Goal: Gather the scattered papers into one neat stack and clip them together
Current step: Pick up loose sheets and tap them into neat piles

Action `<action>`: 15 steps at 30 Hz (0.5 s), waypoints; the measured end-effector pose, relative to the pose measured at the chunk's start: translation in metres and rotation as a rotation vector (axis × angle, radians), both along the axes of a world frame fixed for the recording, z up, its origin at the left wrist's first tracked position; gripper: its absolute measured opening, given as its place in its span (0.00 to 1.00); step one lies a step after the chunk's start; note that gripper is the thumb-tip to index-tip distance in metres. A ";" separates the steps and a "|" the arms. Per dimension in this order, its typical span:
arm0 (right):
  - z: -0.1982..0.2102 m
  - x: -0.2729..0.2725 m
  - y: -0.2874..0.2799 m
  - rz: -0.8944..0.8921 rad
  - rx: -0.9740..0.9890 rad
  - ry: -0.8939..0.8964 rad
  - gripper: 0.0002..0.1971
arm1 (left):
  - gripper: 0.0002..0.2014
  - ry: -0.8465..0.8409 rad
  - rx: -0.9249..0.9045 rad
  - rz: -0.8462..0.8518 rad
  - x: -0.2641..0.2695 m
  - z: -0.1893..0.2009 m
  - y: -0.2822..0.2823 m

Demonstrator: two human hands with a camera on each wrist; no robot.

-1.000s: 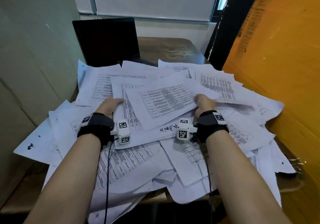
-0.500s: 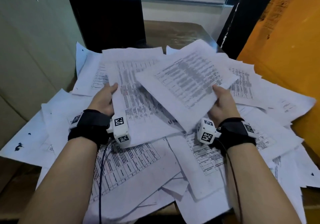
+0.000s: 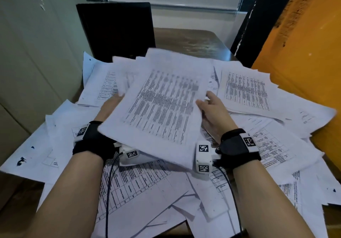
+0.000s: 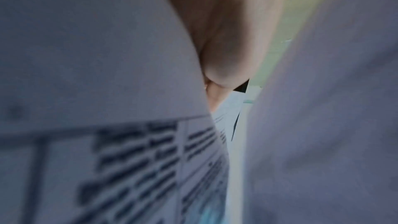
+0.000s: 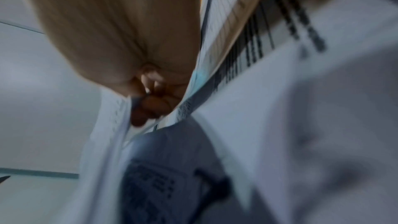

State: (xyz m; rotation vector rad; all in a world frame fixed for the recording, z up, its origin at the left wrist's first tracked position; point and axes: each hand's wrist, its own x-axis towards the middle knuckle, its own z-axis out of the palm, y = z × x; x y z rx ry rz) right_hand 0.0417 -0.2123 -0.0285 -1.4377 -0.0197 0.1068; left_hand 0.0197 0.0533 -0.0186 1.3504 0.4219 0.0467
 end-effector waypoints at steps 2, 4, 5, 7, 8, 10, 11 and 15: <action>0.000 0.005 -0.008 -0.127 -0.001 -0.034 0.17 | 0.15 0.001 -0.016 0.036 0.002 0.006 0.002; 0.001 0.006 -0.018 -0.157 -0.060 -0.057 0.18 | 0.15 -0.013 -0.089 0.029 0.006 0.005 0.003; 0.002 0.005 -0.019 -0.138 -0.088 -0.071 0.14 | 0.14 -0.015 -0.083 -0.006 0.003 0.005 0.000; 0.004 0.000 -0.014 -0.052 -0.075 -0.070 0.10 | 0.17 -0.015 -0.017 -0.152 -0.002 0.008 -0.005; 0.004 -0.002 -0.008 -0.002 -0.058 -0.050 0.10 | 0.19 -0.027 0.028 -0.234 -0.006 0.010 -0.007; 0.002 -0.003 0.004 0.079 -0.093 -0.028 0.10 | 0.21 0.007 -0.007 -0.275 -0.009 0.014 -0.009; 0.003 -0.004 0.008 0.115 -0.089 -0.008 0.10 | 0.20 -0.008 -0.020 -0.294 -0.010 0.012 -0.008; 0.012 -0.003 0.007 0.052 0.178 0.136 0.17 | 0.17 -0.125 -0.124 -0.174 -0.008 0.006 0.001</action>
